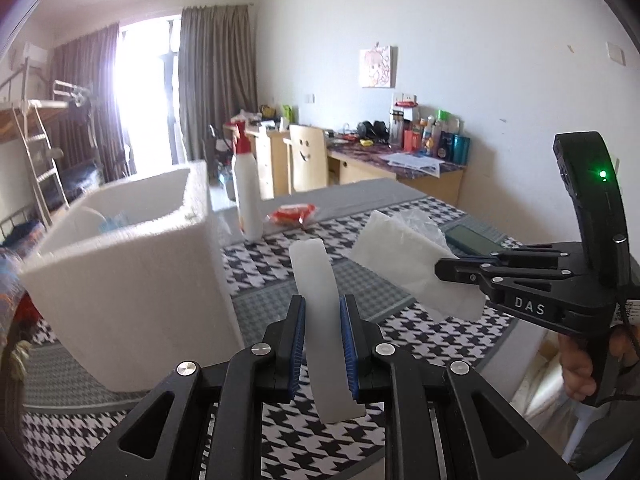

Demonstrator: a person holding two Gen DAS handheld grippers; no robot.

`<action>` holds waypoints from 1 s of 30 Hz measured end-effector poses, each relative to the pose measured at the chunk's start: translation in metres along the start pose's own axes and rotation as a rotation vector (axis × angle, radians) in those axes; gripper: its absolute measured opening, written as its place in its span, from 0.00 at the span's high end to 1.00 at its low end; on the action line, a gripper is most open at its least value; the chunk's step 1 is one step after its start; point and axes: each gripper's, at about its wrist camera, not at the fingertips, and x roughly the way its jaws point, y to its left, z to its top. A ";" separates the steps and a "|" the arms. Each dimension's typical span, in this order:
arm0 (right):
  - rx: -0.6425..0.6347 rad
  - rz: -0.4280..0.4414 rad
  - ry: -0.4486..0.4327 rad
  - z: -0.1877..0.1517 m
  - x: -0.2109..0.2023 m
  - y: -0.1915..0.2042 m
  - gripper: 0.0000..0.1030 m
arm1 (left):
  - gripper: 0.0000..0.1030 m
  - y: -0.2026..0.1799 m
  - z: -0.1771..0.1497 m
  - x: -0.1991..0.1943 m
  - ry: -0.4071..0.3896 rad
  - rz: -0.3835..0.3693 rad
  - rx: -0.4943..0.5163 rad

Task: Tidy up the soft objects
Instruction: 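Lift the tissue with the right tool while the left tool lifts the foam stick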

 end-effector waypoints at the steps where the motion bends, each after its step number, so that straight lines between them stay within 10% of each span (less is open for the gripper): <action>1: 0.000 0.000 -0.004 0.001 -0.001 0.000 0.94 | 0.82 0.001 0.002 -0.001 -0.004 -0.003 0.001; 30: -0.039 0.025 -0.115 0.036 -0.022 0.016 0.94 | 0.82 0.019 0.042 -0.015 -0.090 0.029 0.000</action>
